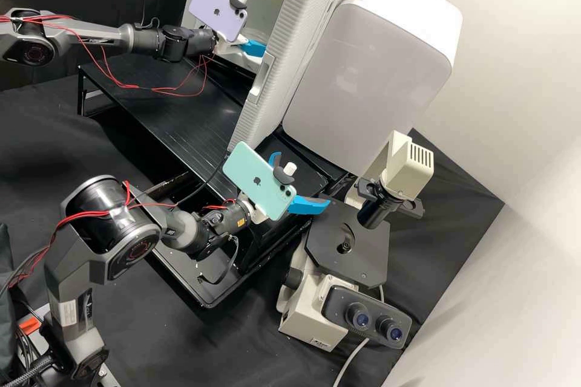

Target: Place the petri dish in the incubator

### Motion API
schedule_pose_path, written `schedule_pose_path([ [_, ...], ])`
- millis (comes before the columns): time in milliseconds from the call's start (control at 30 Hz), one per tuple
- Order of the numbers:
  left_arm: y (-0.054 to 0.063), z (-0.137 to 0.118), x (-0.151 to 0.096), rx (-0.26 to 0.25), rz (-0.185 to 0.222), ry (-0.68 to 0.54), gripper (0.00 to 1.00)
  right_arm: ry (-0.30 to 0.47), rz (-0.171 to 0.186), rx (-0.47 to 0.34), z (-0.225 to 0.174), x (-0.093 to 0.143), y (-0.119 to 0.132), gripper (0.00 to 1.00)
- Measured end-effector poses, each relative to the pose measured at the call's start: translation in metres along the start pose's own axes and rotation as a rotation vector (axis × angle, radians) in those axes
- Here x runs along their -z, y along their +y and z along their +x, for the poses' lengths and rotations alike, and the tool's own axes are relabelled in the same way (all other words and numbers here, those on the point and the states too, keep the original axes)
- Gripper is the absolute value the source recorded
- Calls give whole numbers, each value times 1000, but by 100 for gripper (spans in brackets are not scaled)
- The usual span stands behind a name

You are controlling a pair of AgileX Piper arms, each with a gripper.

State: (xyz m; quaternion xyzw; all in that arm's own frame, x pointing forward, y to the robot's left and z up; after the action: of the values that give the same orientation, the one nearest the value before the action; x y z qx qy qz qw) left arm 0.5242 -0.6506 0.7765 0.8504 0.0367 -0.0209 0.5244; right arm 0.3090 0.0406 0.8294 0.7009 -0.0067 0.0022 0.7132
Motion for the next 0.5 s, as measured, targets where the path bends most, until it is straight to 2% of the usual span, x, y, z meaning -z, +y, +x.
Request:
schedule_pose_path([
  [133, 12, 3, 5, -36, -5, 6, 0, 0, 0, 0, 0, 0, 0, 100],
  [200, 13, 5, 8, -41, -7, 10, 0, 0, 0, 0, 0, 0, 0, 100],
  [333, 6, 11, 13, -33, -3, 24, 0, 0, 0, 0, 0, 0, 0, 100],
  [500, -10, 19, 20, -8, 7, 44, 0, 0, 0, 0, 0, 0, 0, 100],
])
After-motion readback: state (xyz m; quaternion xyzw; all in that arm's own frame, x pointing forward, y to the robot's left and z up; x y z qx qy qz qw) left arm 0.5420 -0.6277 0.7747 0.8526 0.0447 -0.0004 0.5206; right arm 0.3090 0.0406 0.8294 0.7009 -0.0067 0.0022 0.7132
